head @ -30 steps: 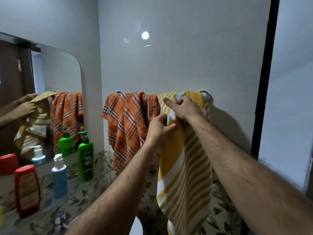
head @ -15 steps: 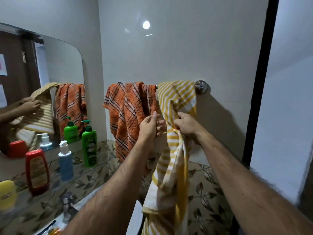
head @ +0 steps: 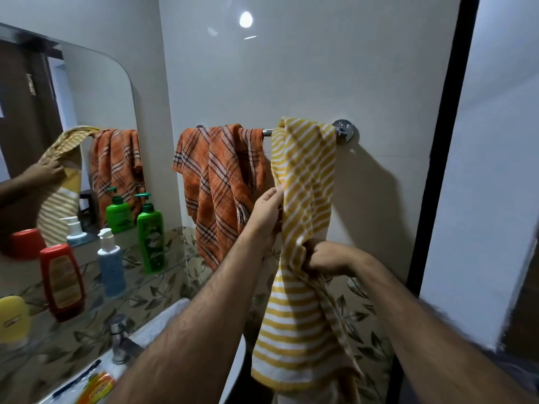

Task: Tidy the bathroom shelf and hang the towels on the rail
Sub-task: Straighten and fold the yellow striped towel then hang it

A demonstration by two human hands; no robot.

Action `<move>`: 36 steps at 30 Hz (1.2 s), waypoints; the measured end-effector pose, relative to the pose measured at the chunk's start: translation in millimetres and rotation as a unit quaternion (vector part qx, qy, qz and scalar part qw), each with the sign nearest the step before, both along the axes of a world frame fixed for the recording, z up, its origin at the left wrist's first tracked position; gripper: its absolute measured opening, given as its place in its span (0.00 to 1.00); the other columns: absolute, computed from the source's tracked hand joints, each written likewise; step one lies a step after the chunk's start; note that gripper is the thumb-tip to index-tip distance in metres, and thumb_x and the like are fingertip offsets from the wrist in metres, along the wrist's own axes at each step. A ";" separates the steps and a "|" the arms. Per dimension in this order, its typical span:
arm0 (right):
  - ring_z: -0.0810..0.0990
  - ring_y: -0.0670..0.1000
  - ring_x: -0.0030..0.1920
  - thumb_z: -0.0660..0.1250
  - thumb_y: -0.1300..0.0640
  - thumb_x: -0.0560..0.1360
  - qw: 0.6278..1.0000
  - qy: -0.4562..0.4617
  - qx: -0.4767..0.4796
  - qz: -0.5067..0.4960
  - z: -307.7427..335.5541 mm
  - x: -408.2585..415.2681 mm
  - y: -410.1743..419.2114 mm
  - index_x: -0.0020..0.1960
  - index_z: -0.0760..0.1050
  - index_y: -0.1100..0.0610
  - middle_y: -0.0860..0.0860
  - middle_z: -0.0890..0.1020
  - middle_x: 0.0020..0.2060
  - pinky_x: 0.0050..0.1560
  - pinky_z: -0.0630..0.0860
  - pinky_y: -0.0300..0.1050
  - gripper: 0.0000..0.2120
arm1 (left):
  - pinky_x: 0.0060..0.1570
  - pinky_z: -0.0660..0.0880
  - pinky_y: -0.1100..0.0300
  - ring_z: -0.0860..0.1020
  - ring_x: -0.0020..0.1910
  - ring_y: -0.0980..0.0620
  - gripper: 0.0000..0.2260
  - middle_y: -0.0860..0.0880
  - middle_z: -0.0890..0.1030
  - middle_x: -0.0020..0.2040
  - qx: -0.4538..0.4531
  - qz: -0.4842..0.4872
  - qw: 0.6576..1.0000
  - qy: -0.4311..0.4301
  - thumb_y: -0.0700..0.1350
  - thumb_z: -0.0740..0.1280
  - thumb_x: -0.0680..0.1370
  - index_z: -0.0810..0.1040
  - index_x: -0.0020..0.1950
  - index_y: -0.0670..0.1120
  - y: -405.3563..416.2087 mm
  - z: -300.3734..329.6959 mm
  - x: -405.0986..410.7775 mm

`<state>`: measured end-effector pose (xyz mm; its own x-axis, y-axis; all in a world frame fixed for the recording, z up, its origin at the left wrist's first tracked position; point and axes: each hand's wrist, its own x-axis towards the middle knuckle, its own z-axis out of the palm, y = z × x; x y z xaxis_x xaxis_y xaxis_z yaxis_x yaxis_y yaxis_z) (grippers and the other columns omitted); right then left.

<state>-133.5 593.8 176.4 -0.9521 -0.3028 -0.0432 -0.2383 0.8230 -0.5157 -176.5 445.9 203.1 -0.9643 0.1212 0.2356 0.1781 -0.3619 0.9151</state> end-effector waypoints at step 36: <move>0.78 0.53 0.57 0.58 0.43 0.81 0.944 -0.008 -0.302 -0.128 -98.4 -24.9 -43.5 0.59 0.80 0.62 0.56 0.81 0.53 0.53 0.70 0.42 0.24 | 0.43 0.81 0.59 0.84 0.48 0.48 0.08 0.44 0.84 0.48 -0.158 0.113 0.980 -0.028 0.39 0.68 0.76 0.79 0.54 0.41 -24.7 -131.0 35.2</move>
<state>-158.4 550.3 78.1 -0.9981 -0.0360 0.0491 -0.0595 0.4065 -0.9117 -141.2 421.2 72.1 -0.9851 -0.0387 0.1675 0.1682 -0.0147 0.9856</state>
